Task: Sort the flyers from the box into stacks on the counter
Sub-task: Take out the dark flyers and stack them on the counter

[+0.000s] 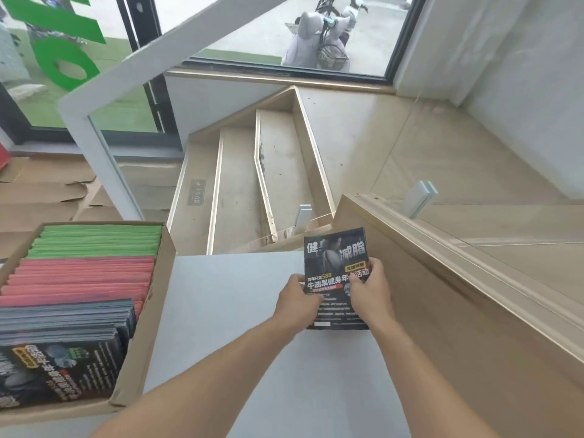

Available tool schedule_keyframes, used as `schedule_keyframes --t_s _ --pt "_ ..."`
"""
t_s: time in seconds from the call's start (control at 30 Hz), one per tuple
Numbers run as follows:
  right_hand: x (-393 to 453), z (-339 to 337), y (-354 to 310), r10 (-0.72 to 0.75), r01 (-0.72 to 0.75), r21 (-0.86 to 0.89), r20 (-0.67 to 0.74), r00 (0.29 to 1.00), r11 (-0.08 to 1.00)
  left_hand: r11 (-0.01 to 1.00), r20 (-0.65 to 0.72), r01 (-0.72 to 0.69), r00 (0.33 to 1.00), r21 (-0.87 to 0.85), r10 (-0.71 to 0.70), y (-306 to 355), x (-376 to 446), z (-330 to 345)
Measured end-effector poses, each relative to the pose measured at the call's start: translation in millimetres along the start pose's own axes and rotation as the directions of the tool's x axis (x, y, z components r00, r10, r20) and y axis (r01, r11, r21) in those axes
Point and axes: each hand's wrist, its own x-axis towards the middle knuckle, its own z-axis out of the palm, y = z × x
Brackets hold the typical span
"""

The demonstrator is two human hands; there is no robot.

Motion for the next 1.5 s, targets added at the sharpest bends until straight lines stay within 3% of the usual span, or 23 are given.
schedule_keyframes --t_s 0.1,0.23,0.4,0.53,0.73,1.07,1.37,1.43,1.5 --pt "27 6 11 0.001 -0.003 -0.13 -0.018 1.0 0.991 0.998 0.063 0.048 0.997 0.029 -0.05 3 18 15" --pt "46 21 33 0.003 -0.014 -0.318 -0.035 0.999 0.948 0.981 0.108 0.042 0.992 0.188 -0.063 -2 37 20" --pt "46 31 40 -0.006 0.022 -0.664 0.028 1.0 0.747 0.946 0.193 -0.065 0.981 0.316 0.003 -13 41 20" --pt "61 39 17 0.052 0.058 -0.641 0.151 0.987 0.765 0.821 0.211 -0.155 0.977 0.55 0.043 -29 36 26" --pt "111 40 -11 0.13 0.147 -0.63 0.373 0.919 0.763 0.652 0.176 -0.21 0.977 0.729 0.117 -44 29 42" --pt "131 40 -16 0.13 0.218 -0.704 0.404 0.905 0.676 0.704 0.04 -0.125 0.99 0.699 0.137 -36 27 53" --pt "127 36 -18 0.129 0.23 -0.714 0.411 0.903 0.661 0.703 0.063 -0.147 0.988 0.696 0.144 -38 27 51" --pt "121 34 -19 0.079 0.23 -0.704 0.377 0.923 0.672 0.711 0.109 -0.17 0.985 0.683 0.131 -38 26 47" --pt "111 34 -20 -0.045 0.259 -0.688 0.313 0.949 0.678 0.79 0.107 -0.149 0.989 0.595 0.106 -41 21 43"
